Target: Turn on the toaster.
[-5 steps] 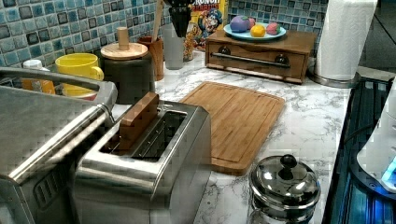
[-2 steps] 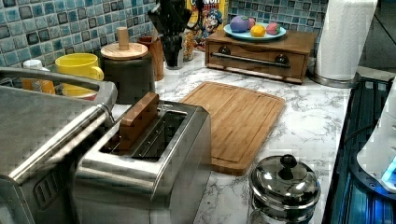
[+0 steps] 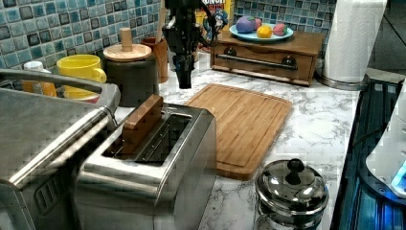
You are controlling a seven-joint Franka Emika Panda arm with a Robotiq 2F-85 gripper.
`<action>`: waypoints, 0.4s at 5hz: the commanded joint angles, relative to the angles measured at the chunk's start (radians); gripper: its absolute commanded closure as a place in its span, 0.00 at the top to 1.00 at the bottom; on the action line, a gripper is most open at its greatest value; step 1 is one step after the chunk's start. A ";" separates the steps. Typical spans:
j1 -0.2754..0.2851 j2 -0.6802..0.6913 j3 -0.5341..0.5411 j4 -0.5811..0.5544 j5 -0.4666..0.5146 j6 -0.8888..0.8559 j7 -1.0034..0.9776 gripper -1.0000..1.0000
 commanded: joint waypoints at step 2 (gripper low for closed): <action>0.037 -0.062 0.057 -0.062 0.098 0.013 -0.094 0.00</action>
